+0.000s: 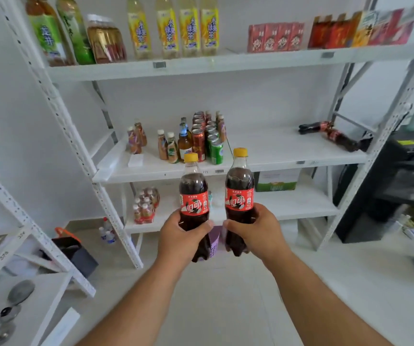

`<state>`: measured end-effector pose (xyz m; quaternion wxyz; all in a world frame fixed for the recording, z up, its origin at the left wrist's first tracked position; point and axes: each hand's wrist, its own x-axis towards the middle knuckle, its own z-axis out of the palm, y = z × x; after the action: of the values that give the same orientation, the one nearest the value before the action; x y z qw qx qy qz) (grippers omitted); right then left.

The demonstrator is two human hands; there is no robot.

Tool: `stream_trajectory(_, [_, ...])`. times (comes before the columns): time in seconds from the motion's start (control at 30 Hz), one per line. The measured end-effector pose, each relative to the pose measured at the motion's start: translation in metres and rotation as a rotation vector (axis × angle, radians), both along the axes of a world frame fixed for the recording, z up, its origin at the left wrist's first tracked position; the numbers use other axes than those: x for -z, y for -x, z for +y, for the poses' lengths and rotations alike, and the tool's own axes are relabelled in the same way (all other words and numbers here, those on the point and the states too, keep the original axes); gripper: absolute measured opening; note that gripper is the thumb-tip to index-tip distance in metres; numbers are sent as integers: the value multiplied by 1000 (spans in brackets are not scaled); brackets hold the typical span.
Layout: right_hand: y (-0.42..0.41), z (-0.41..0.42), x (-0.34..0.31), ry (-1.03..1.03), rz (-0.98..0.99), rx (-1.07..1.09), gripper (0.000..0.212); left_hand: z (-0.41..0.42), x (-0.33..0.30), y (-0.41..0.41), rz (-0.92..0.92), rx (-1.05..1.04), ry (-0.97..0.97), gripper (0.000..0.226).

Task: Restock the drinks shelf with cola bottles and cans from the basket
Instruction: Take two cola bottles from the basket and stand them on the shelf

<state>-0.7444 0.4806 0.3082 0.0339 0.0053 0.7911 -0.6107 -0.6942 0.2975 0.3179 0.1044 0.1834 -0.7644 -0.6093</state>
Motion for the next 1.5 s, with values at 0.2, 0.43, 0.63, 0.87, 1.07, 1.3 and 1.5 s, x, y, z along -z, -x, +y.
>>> stream_trajectory(0.2, [52, 12, 2, 16, -19, 132, 47, 3, 6, 73, 24, 95, -24, 45])
stream_trajectory(0.43, [107, 15, -11, 28, -18, 223, 42, 7, 6, 148, 36, 215, -48, 45])
stream_trajectory(0.63, [147, 29, -10, 30, -30, 251, 40, 23, 12, 197, 36, 258, -42, 44])
stream_trajectory(0.87, [210, 78, -5, 69, -11, 242, 32, 70, 15, 258, 21, 247, 10, 41])
stream_trajectory(1.07, [288, 144, -4, 45, -16, 189, 31, 133, 9, 325, 15, 178, 42, 38])
stream_trajectory(1.3, [363, 206, -8, 3, -37, 122, 32, 191, 3, 384, 0, 64, 23, 35])
stream_trajectory(1.5, [404, 214, -4, 22, -50, 76, 31, 210, 8, 427, -4, 46, 23, 31])
